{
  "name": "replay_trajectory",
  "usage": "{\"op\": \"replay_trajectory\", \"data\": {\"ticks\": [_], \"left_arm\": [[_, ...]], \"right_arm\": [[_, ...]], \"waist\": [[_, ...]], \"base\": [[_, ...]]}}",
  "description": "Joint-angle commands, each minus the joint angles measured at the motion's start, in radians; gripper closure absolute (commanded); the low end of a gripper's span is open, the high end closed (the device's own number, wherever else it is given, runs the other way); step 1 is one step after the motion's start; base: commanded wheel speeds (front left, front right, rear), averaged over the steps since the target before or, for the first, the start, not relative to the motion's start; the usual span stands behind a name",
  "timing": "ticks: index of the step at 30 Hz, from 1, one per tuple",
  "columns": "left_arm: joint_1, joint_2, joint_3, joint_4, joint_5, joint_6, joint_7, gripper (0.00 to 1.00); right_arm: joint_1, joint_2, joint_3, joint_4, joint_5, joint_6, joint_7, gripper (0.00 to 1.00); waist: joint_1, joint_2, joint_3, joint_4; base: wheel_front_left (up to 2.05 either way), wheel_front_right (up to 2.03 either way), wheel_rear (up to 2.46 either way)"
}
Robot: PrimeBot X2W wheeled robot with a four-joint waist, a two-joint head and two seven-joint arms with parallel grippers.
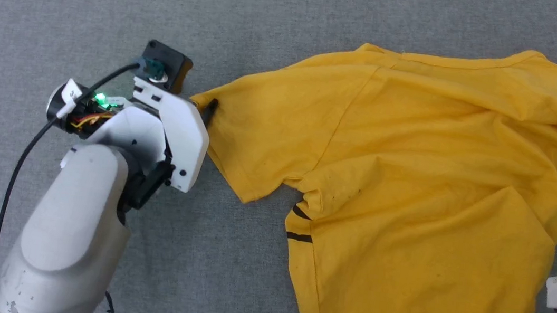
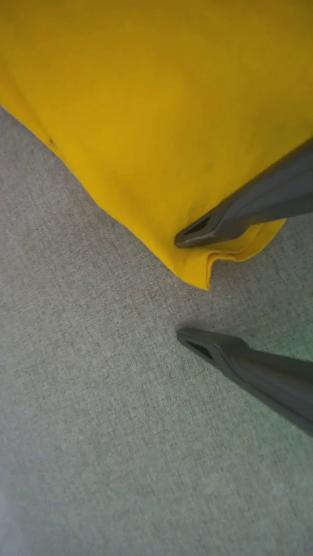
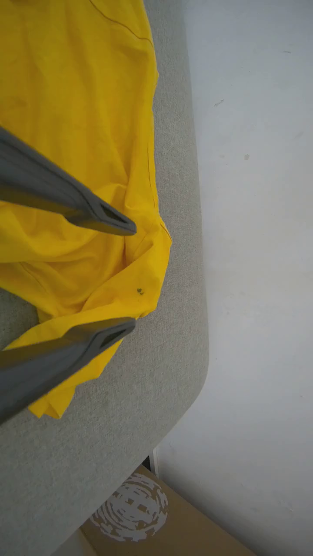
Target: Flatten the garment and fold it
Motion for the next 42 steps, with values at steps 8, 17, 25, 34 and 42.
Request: {"op": "replay_trajectory", "data": {"ticks": [8,17,25,34,42], "left_arm": [[0.089,0.007,-0.051,0.002,-0.098,-0.018,0.19,1.0],[0.086,-0.01,0.0,-0.057,-0.07,0.059,0.005,1.0],[0.168,-0.115,0.141,-0.163,-0.191,0.152,-0.246,1.0],[0.418,-0.062,0.386,-0.315,-0.26,0.256,-0.329,1.0],[0.515,-0.07,0.424,-0.367,-0.288,0.262,-0.342,1.0]], "right_arm": [[-0.021,0.003,0.004,0.016,0.007,-0.002,0.003,0.0],[-0.035,0.003,0.01,0.039,0.014,-0.002,-0.006,0.0],[-0.028,0.003,0.008,0.056,0.012,-0.002,-0.009,0.0],[-0.007,0.003,0.002,0.062,0.008,-0.002,0.002,0.0],[-0.002,0.003,0.009,0.043,-0.034,-0.002,0.051,0.0]], "waist": [[0.0002,0.0,0.006,-0.001],[0.0002,0.0,-0.001,0.005],[0.0002,0.0,-0.049,0.018],[0.0002,0.0,-0.108,0.049],[0.0002,0.0,-0.126,0.082]], "base": [[0.0,0.0,0.0],[0.0,0.0,0.0],[0.0,0.0,0.0],[0.0,0.0,0.0],[0.0,0.0,0.0]]}}
